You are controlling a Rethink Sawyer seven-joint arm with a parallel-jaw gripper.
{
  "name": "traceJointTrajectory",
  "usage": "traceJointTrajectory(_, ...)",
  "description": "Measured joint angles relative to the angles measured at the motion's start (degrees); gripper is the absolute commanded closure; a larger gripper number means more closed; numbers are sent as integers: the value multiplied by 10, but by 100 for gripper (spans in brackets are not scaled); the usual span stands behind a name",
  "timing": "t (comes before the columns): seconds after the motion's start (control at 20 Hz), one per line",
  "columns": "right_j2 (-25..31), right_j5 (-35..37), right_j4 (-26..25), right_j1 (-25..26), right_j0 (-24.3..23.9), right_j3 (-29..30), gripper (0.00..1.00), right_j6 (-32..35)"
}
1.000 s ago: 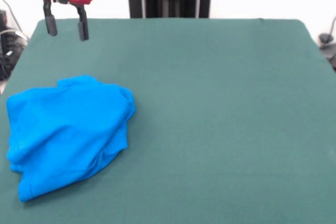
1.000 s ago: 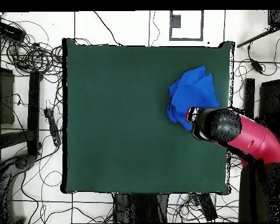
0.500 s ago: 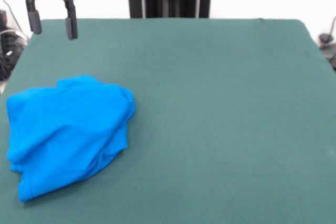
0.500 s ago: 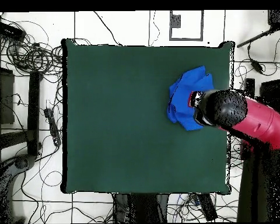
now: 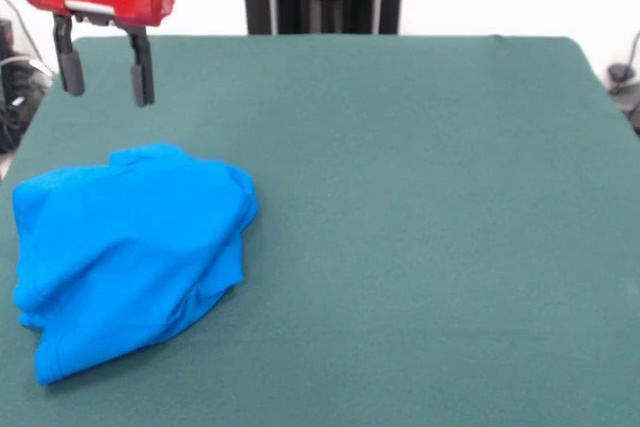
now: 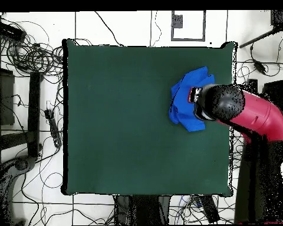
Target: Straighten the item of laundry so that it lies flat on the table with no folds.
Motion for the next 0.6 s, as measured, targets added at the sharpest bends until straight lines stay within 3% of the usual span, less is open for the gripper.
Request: traceJointTrajectory(0.6, 15, 0, -2, 65, -29, -2, 0, 0)
